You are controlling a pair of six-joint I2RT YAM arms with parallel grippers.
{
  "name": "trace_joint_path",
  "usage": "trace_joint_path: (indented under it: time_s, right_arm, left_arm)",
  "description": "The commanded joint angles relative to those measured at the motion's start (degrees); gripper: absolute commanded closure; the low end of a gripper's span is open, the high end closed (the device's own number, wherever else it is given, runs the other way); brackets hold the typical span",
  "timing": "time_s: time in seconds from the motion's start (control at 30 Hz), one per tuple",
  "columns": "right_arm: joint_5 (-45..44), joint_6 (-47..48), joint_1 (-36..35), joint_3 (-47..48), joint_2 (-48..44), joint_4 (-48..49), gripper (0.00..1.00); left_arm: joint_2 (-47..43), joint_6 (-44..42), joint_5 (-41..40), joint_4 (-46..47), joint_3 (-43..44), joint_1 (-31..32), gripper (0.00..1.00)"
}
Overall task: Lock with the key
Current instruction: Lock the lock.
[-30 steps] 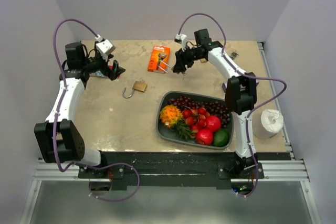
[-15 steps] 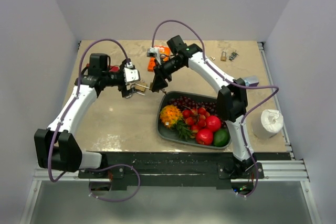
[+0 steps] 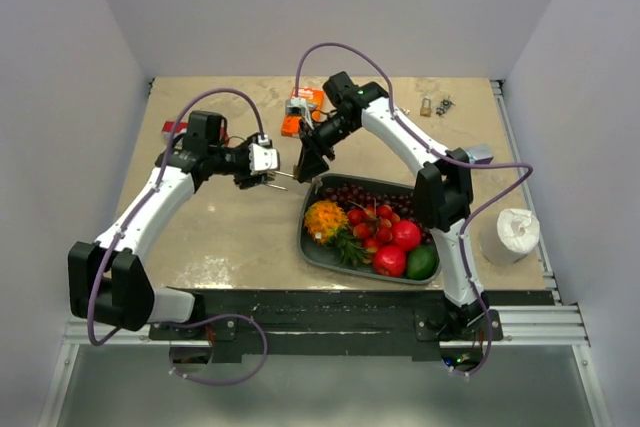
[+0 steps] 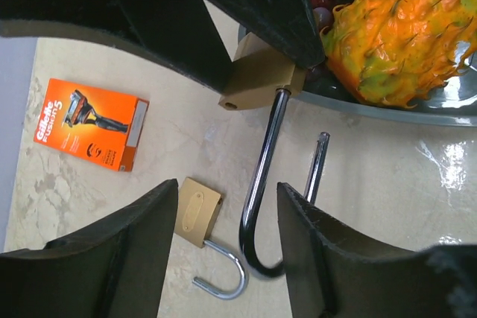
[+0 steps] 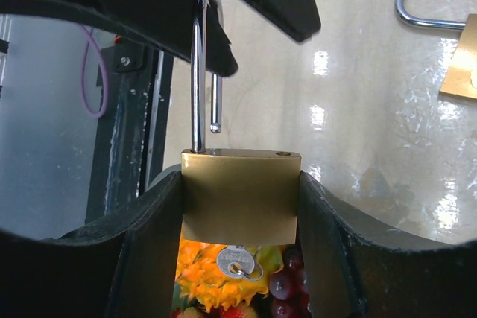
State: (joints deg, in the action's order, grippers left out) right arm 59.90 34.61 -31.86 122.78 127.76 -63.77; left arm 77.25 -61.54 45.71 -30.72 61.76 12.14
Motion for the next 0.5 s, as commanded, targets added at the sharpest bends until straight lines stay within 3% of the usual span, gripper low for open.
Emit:
trace_joint_path:
  time_s: [0.0, 0.17, 0.3, 0.4, 0.43, 0.47]
  right_arm:
    - [7.0, 1.7, -0.5, 4.0, -3.2, -2.8, 1.00]
    - [8.6, 0.3, -1.3, 4.3, -3.0, -2.2, 1.00]
    - [9.5, -1.0, -1.7, 5.0, -2.3, -2.1, 1.00]
    - [9.8, -1.6, -2.2, 5.0, -2.3, -1.5, 1.00]
    - [10.1, -2.1, -2.2, 5.0, -2.3, -1.3, 1.00]
    - [10.3, -3.2, -2.2, 5.2, -2.3, -0.3, 1.00]
  left_arm:
    - [-2.6, 2.6, -2.5, 7.6, -2.5, 2.9, 0.42]
    - [-5.2, 6.4, -6.3, 14.4, -6.3, 5.1, 0.52]
    - [-6.4, 5.8, -7.9, 14.6, -7.6, 5.9, 0.63]
    - [-7.8, 6.9, -8.7, 15.4, -8.6, 5.9, 0.88]
    - [-8.5, 7.9, -8.8, 15.8, -8.9, 5.9, 1.00]
    - [-9.0, 9.1, -9.6, 16.4, -9.1, 5.9, 1.00]
